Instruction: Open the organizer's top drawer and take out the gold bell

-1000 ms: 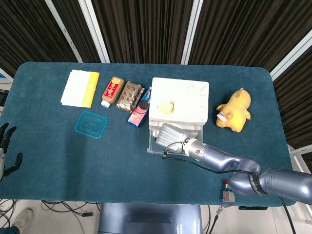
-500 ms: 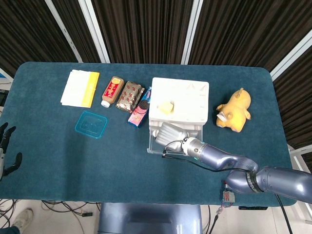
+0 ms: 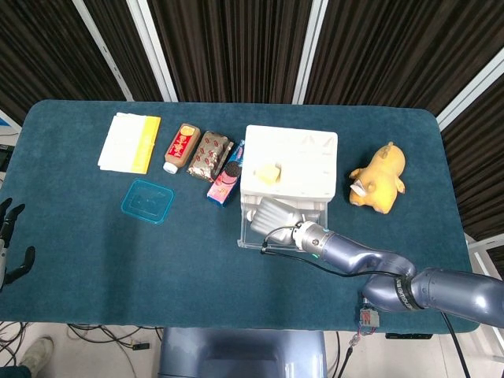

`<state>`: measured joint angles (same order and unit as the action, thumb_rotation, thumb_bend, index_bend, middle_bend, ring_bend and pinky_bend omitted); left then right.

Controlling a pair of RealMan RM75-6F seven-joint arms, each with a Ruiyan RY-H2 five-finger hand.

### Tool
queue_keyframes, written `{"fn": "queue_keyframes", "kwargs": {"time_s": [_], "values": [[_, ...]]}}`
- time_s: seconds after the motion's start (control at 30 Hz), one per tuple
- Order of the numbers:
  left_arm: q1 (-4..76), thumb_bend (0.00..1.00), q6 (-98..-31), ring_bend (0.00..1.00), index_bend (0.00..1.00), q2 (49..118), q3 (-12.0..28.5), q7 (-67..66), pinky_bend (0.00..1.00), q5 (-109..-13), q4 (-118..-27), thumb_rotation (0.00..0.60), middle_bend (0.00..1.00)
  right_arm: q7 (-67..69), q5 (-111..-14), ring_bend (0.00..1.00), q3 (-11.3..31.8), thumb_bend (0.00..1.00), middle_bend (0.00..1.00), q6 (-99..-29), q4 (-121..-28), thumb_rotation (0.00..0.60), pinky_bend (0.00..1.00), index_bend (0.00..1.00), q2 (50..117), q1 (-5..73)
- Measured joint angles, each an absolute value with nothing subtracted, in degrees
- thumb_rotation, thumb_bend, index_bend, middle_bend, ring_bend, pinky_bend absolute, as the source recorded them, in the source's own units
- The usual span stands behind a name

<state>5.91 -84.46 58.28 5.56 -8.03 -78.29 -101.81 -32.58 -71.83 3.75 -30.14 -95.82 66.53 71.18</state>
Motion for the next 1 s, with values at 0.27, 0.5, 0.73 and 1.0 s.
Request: {"fn": "queue_keyframes", "kwargs": {"time_s": [0.27, 0.5, 0.73, 1.0], "values": [[5.9, 0.42, -84.4, 0.0, 0.07, 58.3, 5.5, -8.0, 0.0, -78.2, -101.8, 0.6, 0.0, -32.5, -71.7, 1.0, 3.4, 0.25, 0.95, -30.3, -95.7, 0.6, 1.0, 0.52, 66.8, 71.4], [5.9, 0.42, -84.3, 0.0, 0.07, 58.3, 5.6, -8.0, 0.0, -78.1, -101.8, 0.6, 0.0, -32.5, -71.6, 1.0, 3.1, 0.25, 0.95, -30.4, -95.4, 0.6, 1.0, 0.54, 67.1, 71.6], [5.9, 0.42, -84.3, 0.0, 0.07, 58.3, 5.6, -8.0, 0.0, -78.1, -101.8, 0.6, 0.01, -32.6, -71.5, 1.0, 2.8, 0.25, 0.95, -30.6, -95.1, 0.6, 1.0, 0.55, 67.4, 71.7], [5.9, 0.42, -84.2, 0.0, 0.07, 58.3, 5.5, -8.1, 0.0, -78.0, -101.8, 0.6, 0.0, -32.5, -71.6, 1.0, 2.6, 0.25, 0.96, -30.7, -94.6, 0.6, 1.0, 0.56, 67.7, 71.9]]}}
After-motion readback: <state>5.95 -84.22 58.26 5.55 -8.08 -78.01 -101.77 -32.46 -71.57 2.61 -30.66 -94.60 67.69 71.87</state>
